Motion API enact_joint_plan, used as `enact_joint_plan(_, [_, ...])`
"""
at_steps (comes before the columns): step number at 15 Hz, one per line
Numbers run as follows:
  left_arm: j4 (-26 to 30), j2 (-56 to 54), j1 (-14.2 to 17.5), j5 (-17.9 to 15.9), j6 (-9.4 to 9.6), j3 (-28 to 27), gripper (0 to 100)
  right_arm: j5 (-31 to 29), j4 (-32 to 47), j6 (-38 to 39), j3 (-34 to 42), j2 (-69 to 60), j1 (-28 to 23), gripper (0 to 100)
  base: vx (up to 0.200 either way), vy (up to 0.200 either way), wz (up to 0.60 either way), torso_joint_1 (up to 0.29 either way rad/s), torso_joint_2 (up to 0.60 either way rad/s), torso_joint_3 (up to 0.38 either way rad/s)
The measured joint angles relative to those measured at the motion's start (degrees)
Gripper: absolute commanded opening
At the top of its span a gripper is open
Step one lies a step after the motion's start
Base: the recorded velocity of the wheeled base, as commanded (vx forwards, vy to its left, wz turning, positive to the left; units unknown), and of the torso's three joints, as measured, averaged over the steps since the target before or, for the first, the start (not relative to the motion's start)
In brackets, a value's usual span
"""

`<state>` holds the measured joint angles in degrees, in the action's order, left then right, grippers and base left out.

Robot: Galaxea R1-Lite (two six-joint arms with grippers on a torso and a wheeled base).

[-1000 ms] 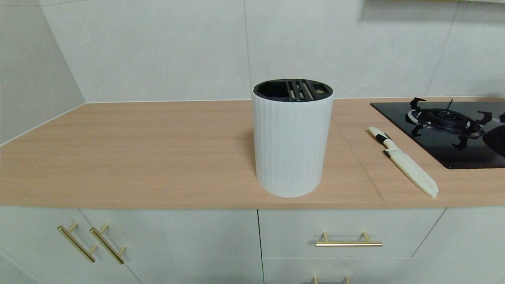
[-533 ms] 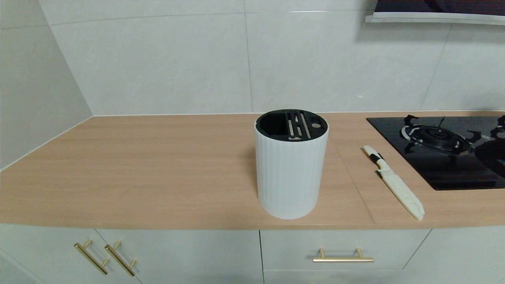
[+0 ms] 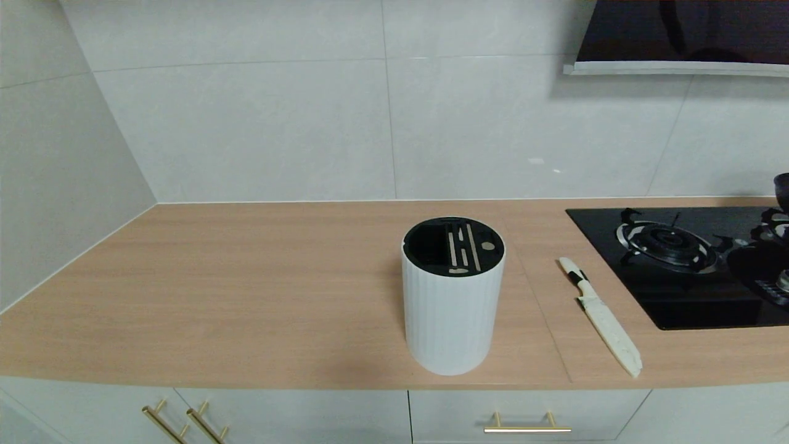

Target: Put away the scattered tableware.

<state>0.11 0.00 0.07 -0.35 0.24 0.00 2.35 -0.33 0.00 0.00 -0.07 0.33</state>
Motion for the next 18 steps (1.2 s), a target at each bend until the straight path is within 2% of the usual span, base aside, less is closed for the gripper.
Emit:
enact_joint_plan(4, [0.02,0.00,0.00,0.00,0.00,0.00,100,0.05,0.00,0.00,0.00,0.00,0.00,100,0.000,0.000,0.00,0.268,-0.58,-0.311])
enact_joint_plan(11, [0.02,0.00,0.00,0.02,0.02,0.00,100,0.02,0.01,0.00,0.00,0.00,0.00,100,0.000,0.000,0.00,0.193,-0.40,-0.210])
enact_joint_plan(18, [0.00,0.00,0.00,0.02,0.00,0.00,100,0.00,0.01,0.05,0.00,0.00,0.00,100,0.000,0.000,0.00,0.018,-0.03,-0.019])
